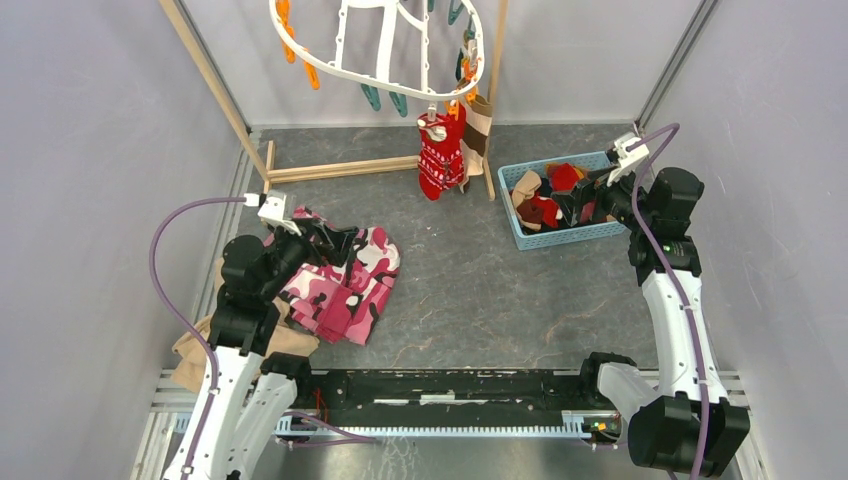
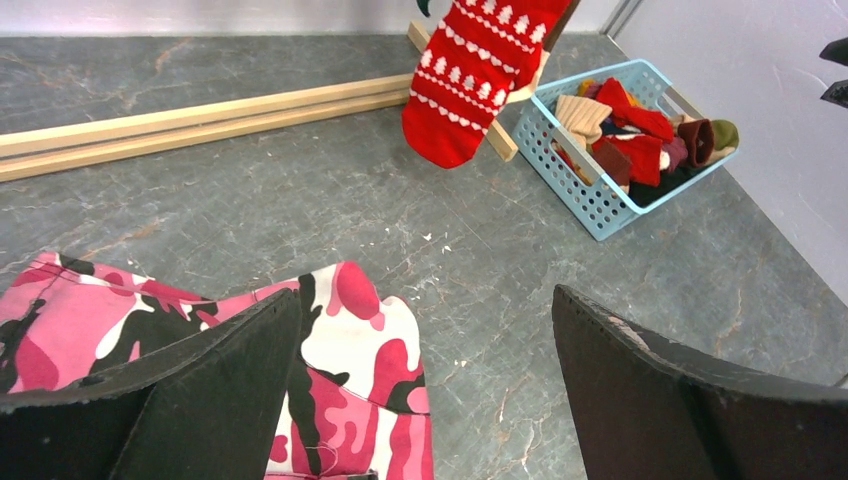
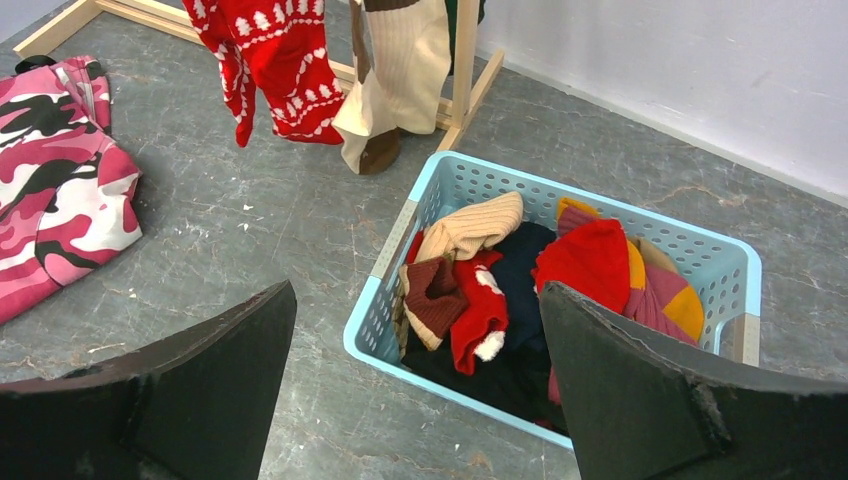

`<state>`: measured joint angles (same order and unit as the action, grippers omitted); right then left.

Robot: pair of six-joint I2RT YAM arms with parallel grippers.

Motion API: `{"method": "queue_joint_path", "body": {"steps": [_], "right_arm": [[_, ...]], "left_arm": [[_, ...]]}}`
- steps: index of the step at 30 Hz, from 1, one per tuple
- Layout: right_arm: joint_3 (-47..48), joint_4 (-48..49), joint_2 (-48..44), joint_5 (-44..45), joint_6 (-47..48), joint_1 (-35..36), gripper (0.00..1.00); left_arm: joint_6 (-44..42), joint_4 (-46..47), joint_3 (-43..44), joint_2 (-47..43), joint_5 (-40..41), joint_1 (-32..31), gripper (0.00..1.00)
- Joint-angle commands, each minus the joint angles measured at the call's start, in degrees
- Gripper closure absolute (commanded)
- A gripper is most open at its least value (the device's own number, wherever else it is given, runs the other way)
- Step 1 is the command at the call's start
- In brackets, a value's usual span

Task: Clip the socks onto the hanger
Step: Reset both arms

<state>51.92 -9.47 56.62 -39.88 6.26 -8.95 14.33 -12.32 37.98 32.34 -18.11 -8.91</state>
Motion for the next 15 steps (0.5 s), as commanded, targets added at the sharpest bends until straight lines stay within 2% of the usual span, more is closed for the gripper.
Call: {"method": "queue_joint_path", "body": {"steps": [1,15], "right_arm": [[0.42,2.83,-0.7,0.22,0.15,0.03,0.02],[-0.05,3.75,-1.39,0.84,0.17,0.16,0.02]], "left_arm": [[-2.27,1.48,-0.72,-0.28,-0.64,0.99,0.0],[-2.65,1.41,-0.98,-0.38,-0.76,1.34,0.0]]}}
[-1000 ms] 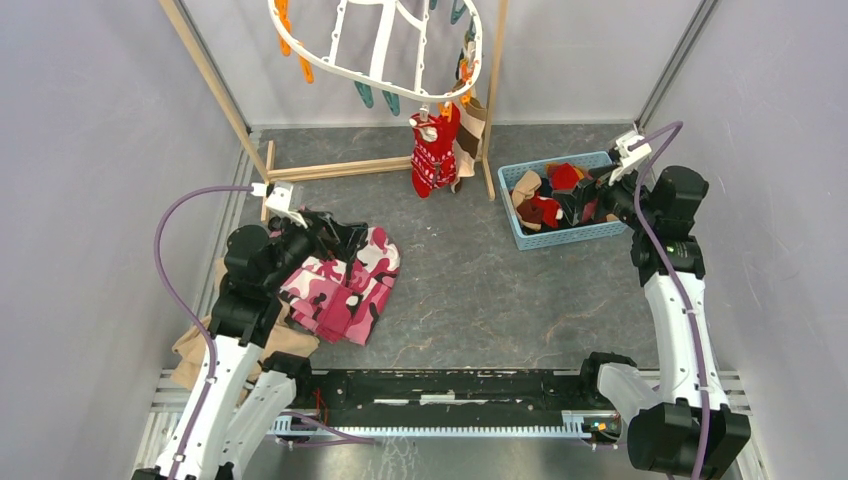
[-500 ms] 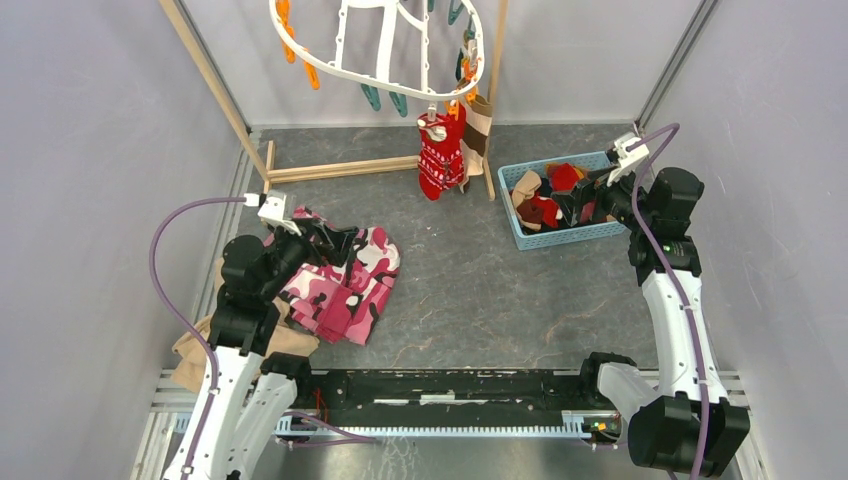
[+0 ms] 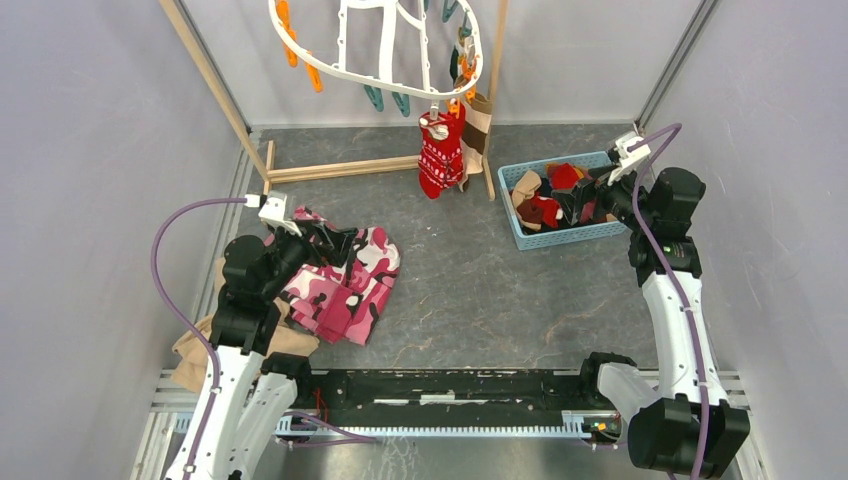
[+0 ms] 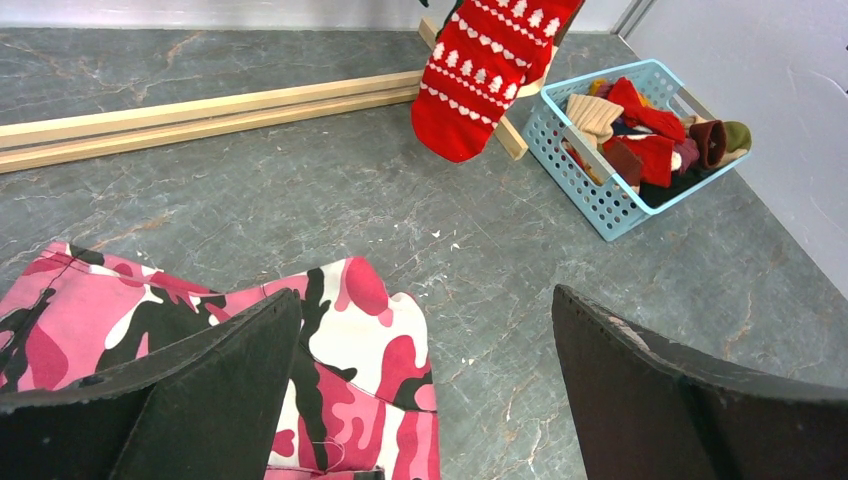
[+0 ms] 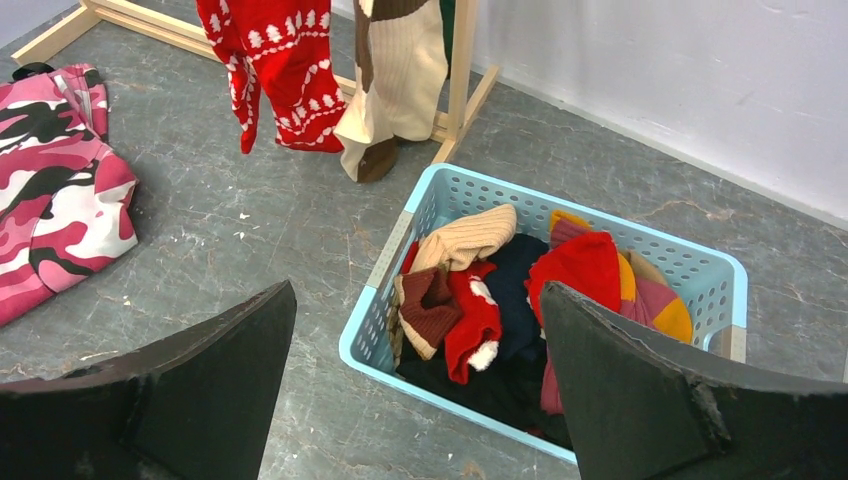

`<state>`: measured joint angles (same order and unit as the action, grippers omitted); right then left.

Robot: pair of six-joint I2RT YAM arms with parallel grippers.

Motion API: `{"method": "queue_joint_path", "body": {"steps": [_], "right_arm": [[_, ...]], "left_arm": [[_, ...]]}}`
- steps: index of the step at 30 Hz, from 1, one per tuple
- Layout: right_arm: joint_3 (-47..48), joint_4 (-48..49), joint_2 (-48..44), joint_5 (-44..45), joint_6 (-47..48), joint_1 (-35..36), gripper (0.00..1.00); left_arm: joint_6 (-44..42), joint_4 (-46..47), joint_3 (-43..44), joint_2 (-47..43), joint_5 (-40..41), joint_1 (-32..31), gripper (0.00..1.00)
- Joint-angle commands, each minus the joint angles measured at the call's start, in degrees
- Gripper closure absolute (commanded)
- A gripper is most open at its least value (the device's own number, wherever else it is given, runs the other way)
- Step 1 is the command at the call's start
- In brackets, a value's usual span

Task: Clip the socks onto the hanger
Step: Reset both arms

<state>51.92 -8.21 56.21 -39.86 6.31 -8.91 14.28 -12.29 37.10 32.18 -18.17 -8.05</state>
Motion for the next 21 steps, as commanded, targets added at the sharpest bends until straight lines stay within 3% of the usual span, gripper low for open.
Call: {"method": "queue_joint_path", "body": {"steps": [1,21], "right_arm": [[-0.07,2.56,-0.94,0.81,0.03,0.12,0.02],[0.02,2.03,-1.4,1.15,0.45,0.58,0.02]], "left_arm": [[-2.64,1.47,-0.1,-0.26,-0.72,0.56,0.0],[-2.55,1.9,-0.4,0.49,-1.66,1.32,0.0]]}}
